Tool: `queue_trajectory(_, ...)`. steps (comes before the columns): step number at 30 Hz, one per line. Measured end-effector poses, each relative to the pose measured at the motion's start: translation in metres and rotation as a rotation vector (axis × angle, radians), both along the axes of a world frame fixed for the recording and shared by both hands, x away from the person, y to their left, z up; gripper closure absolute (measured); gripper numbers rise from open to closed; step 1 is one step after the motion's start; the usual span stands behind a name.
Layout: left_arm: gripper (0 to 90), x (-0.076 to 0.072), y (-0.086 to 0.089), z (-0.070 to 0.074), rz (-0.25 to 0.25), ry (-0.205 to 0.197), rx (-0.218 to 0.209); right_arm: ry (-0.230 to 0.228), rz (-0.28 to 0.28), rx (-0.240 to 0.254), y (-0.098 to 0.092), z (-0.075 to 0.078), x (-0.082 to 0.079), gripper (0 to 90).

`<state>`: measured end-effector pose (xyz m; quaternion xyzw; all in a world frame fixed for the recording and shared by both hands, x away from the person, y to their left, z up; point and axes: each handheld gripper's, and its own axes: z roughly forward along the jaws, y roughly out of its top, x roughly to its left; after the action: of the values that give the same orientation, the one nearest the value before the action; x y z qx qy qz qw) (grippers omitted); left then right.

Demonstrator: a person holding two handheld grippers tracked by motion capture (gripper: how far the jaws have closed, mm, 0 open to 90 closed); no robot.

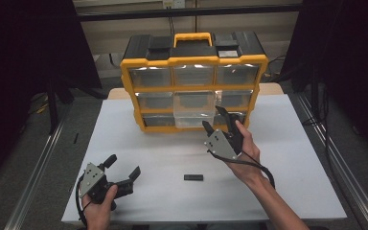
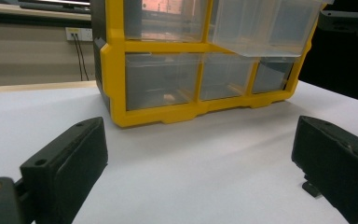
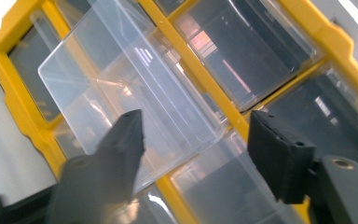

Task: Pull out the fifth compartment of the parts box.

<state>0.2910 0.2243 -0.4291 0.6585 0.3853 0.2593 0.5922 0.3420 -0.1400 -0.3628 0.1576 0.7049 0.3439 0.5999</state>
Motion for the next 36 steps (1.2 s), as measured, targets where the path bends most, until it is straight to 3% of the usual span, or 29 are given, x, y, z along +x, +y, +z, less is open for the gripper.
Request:
queue_trajectory(7, 3.6, 0.000, 0.001, 0.000, -0.001, 0.002, -0.008, 0.109, 0.021, 0.187, -0.010, 0.002, 0.003, 16.5)
queue_trajectory(9, 3.6, 0.000, 0.001, 0.000, -0.001, 0.002, -0.010, 0.127, 0.028, 0.210, -0.012, 0.002, 0.003, 14.3)
queue_trajectory(10, 3.6, 0.000, 0.001, 0.000, 0.001, 0.002, -0.002, 0.169, 0.041, 0.276, -0.018, 0.000, 0.003, 9.8)
queue_trajectory(11, 3.4, 0.000, 0.001, 0.000, 0.001, 0.002, -0.002, 0.169, 0.041, 0.276, -0.018, 0.000, 0.003, 9.8)
queue_trajectory(12, 3.3, 0.000, 0.001, 0.000, 0.005, 0.004, -0.011, 0.230, 0.052, 0.343, -0.024, -0.001, 0.003, 5.7)
queue_trajectory(13, 3.3, 0.000, 0.001, 0.000, 0.005, 0.004, -0.011, 0.230, 0.052, 0.343, -0.024, -0.001, 0.003, 5.7)
queue_trajectory(14, 3.3, 0.000, 0.001, 0.000, 0.005, 0.006, -0.013, 0.255, 0.069, 0.409, -0.030, -0.004, 0.004, 5.6)
queue_trajectory(28, 2.9, 0.000, -0.001, 0.000, -0.004, 0.014, -0.007, 0.432, 0.113, 0.663, -0.060, -0.025, -0.002, 2.7)
queue_trajectory(36, 2.7, 0.000, 0.000, 0.000, -0.011, 0.021, -0.006, 0.464, 0.121, 0.723, -0.069, -0.034, -0.012, 1.8)
